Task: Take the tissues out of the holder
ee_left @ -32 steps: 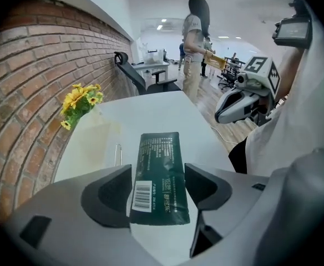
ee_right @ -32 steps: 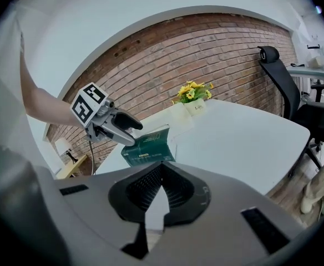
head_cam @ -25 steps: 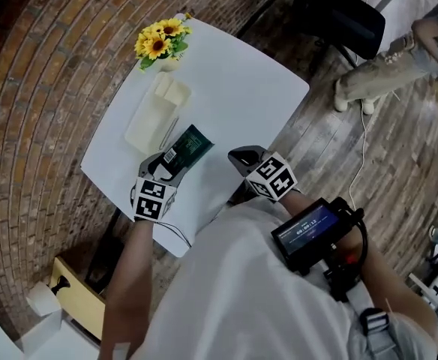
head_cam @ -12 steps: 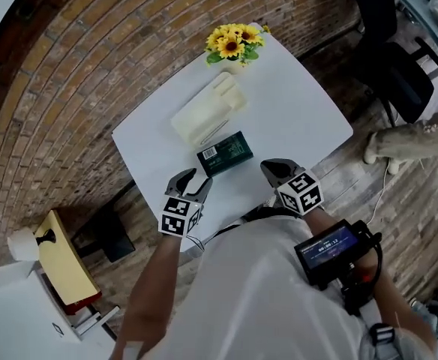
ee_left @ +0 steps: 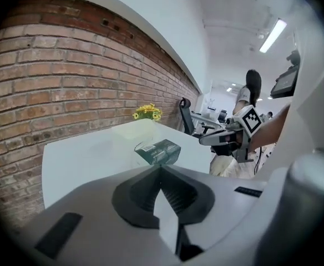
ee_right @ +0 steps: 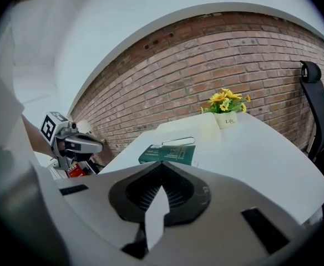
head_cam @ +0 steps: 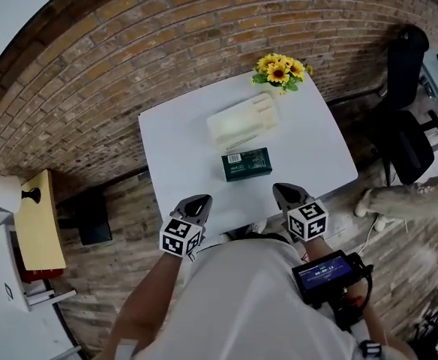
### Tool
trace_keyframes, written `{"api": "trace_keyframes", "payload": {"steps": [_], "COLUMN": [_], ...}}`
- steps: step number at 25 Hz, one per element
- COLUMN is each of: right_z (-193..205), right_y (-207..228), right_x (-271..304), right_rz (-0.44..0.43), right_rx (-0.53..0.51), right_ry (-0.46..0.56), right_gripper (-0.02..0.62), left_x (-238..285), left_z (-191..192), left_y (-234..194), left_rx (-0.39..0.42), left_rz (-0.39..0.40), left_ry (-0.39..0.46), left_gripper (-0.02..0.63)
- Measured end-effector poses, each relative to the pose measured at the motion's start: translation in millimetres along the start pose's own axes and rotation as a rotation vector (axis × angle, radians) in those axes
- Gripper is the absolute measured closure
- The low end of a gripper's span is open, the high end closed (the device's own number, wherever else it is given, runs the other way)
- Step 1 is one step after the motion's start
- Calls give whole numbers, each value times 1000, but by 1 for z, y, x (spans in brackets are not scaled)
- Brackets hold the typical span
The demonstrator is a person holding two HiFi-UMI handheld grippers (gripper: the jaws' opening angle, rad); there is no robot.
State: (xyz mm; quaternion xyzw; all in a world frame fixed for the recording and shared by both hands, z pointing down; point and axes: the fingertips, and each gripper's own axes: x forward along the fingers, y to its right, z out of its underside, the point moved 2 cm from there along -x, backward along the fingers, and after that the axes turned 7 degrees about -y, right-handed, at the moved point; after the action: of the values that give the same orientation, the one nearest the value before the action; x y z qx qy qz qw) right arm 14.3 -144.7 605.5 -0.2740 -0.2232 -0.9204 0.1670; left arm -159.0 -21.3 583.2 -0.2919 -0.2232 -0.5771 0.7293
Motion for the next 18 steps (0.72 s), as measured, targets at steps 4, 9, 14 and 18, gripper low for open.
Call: {"api": "trace_keyframes", "payload": {"steps": [4, 9, 14, 18], "right_z": [-3, -2, 4, 5], "right_y": [-25, -49, -65, -72], "right_x": [-8, -20, -25, -24], "right_rz": [-31, -28, -4, 23], "right_rx": [-13, -27, -52, -58], "right_ry": [31, 51, 61, 69], "right_gripper": [591, 591, 591, 591], "left_x": [-17, -28, -33, -36], "left_z": [18, 34, 37, 37], "left_y": [4, 3, 1, -1], "left_rx": [-41, -77, -58, -40], "left_rz": [7, 13, 41, 63], "left_ry": [30, 47, 64, 69], "left_gripper": [598, 598, 598, 598]}}
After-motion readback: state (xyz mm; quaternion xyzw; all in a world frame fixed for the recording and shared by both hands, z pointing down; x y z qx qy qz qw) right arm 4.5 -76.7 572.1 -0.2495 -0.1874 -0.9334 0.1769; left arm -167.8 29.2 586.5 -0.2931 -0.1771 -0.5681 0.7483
